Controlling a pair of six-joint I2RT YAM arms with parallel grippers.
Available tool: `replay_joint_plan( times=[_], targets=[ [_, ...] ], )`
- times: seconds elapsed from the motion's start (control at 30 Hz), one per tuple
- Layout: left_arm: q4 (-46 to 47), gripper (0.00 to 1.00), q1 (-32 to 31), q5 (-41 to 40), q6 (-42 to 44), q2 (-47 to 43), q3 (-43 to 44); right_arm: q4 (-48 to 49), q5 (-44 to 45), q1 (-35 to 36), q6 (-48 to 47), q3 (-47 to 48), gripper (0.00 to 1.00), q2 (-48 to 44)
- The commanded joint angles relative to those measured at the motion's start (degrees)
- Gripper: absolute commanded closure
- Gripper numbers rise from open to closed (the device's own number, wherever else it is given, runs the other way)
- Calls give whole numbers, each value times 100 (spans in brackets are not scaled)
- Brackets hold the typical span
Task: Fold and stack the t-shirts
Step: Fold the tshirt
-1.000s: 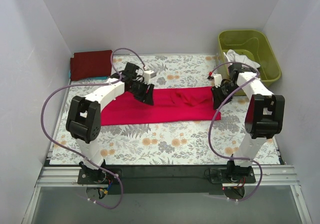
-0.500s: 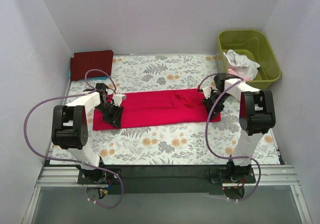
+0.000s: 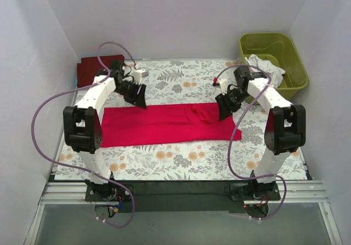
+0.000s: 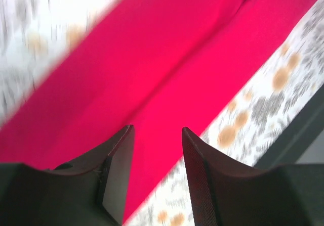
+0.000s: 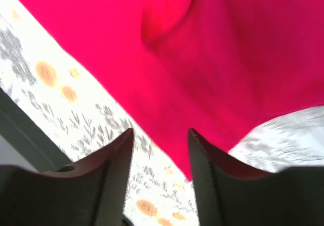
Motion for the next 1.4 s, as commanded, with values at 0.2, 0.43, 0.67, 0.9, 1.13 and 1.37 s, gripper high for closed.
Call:
replay_joint_plan(
  times=[0.2, 0.43, 0.67, 0.9, 1.13, 1.37],
  targets=[
    [1494, 57, -1243, 1194, -2614, 1996, 2339, -31, -759, 298, -68, 1514, 45, 595],
    [1916, 56, -1665, 1151, -3223, 2720, 2912, 153, -541, 668, -16, 1321, 43, 886],
    [2206, 57, -1841, 878, -3311, 2887, 2666, 321, -259, 756, -86, 882, 41, 816],
    [2268, 58, -1964, 861, -3346, 3098, 2824, 426, -285, 844, -86, 785, 39, 912],
    [2268, 59, -2061, 790, -3346, 3309, 2956, 488, -241, 922, -33, 776, 39, 1061],
    [2277, 61, -2131, 799, -3337, 3406, 3018, 655, -100, 949, -24, 670, 43, 1123]
  ],
)
